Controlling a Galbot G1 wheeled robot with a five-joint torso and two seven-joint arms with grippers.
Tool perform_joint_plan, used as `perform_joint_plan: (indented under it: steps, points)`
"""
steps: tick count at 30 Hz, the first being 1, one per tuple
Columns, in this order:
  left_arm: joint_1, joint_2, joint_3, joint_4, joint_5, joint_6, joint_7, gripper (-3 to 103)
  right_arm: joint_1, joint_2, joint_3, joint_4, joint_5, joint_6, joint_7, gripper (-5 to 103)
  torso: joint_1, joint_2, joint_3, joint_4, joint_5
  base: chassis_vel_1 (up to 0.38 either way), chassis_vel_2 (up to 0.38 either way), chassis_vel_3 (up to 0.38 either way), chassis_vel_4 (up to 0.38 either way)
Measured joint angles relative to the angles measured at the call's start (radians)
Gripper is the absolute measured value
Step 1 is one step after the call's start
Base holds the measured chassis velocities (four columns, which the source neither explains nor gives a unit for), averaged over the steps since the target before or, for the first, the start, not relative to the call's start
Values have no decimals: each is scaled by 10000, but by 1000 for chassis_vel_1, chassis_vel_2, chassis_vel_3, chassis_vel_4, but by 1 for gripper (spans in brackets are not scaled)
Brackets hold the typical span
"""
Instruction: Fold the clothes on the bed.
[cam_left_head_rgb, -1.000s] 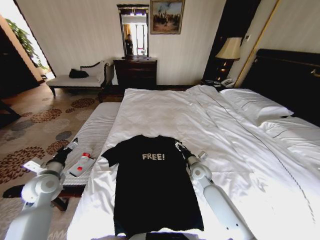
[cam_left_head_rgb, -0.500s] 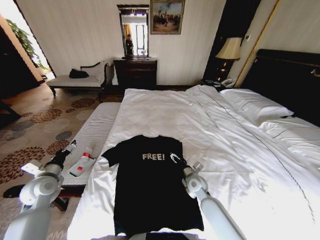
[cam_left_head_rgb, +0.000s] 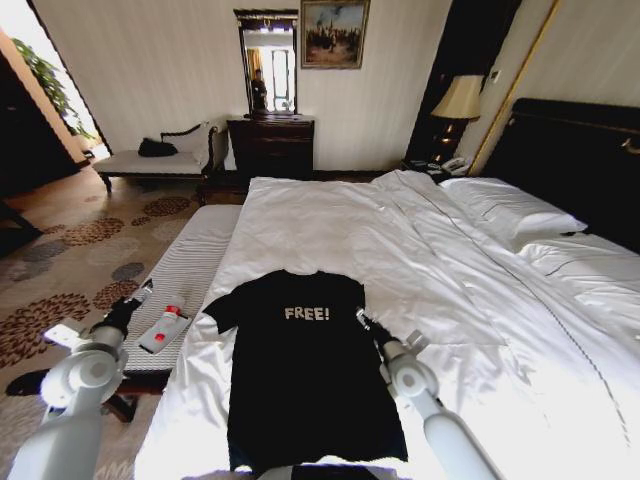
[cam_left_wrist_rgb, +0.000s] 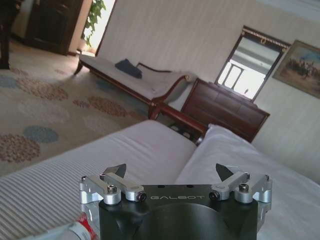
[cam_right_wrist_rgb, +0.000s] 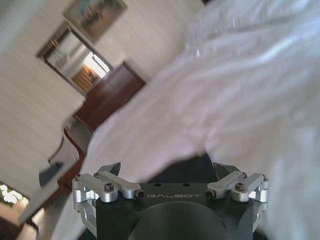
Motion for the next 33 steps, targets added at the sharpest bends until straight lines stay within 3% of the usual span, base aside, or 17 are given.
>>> perform_joint_plan:
  steps: [7, 10, 11, 14, 17, 23, 33]
  points:
    - [-576, -1, 825, 852, -56, 284, 87, 100, 613, -324, 426, -345, 335, 81, -36, 100, 1, -1, 2, -5, 1, 0, 0, 0, 0]
    - [-807, -104, 1023, 1533, -1207, 538, 197, 100, 745, -390, 325, -572, 379, 87, -121, 100, 1, -2, 2, 2, 0, 0, 0, 0, 0]
    - [-807, -104, 1023, 1533, -1207, 538, 197, 100, 745, -390, 325, -572, 379, 87, -121, 100, 1, -2, 2, 2, 0, 0, 0, 0, 0]
    - [-1202, -336, 1070, 2173, -3152, 1052, 53, 100, 732, -301, 240, -687, 372, 88, -157, 100, 1, -2, 2, -4, -2, 0, 0, 0, 0]
    - [-1260, -528, 1071, 2354, -3749, 1471, -7, 100, 724, -242, 215, -748, 368, 87, -148, 100, 1, -2, 2, -3, 0, 0, 0, 0, 0]
    - [-1309, -793, 1092, 2711, -4072, 1751, -143, 100, 802, -250, 180, -906, 369, 69, -135, 100, 1, -2, 1, 0, -1, 0, 0, 0, 0]
    - [-1846, -1164, 1511, 3246, -4236, 1743, -366, 102, 953, -50, 41, -1088, 419, 207, -223, 100, 1, -2, 2, -3, 0, 0, 0, 0, 0]
